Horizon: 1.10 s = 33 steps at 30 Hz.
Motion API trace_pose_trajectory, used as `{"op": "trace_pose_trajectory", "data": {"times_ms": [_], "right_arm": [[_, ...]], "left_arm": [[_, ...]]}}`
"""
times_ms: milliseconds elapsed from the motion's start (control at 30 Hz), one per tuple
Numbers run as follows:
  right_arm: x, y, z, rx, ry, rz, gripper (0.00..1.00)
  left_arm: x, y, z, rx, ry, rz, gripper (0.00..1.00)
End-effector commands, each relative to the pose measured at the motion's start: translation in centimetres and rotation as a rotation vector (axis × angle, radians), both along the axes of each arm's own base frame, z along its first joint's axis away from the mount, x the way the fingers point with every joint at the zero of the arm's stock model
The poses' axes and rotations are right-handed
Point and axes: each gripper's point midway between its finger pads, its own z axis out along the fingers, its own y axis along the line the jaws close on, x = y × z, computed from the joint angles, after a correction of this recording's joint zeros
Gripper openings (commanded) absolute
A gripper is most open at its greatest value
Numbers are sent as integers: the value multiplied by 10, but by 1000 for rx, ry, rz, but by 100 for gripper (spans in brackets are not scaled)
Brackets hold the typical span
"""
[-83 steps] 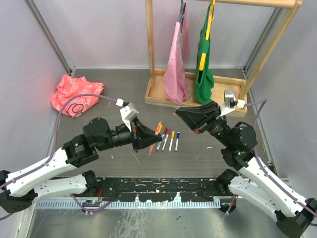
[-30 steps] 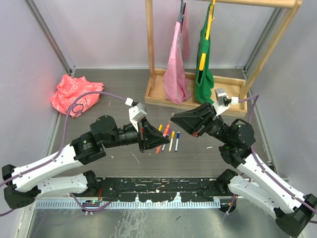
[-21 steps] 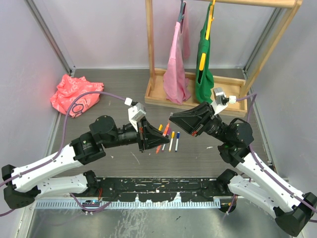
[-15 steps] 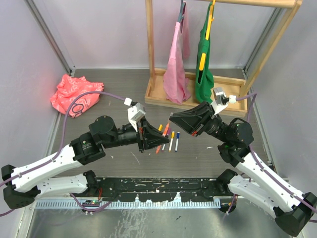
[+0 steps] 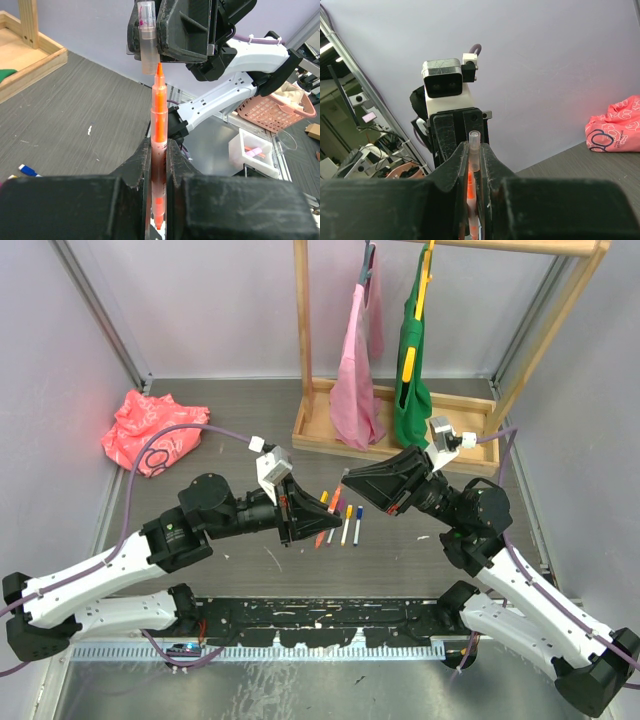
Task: Insert the pens into the pen caps
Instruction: Insert the pen cap onto the pen.
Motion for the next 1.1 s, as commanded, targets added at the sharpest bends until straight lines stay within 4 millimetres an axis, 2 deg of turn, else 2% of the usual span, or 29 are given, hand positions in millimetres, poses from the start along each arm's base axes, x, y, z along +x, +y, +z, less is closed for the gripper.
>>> {"op": "trace_pose_trajectory", "data": {"times_ms": [0, 400, 1067], "right_arm": [[-9, -11, 27, 77, -65, -18, 0], [-8, -19, 41, 123, -71, -52, 0], [-10, -9, 20, 64, -36, 7, 0]], "left_arm": [[0, 3, 29, -89, -36, 12, 0], [-2, -2, 25, -73, -26, -9, 0], [1, 1, 25, -73, -30, 12, 0]]}}
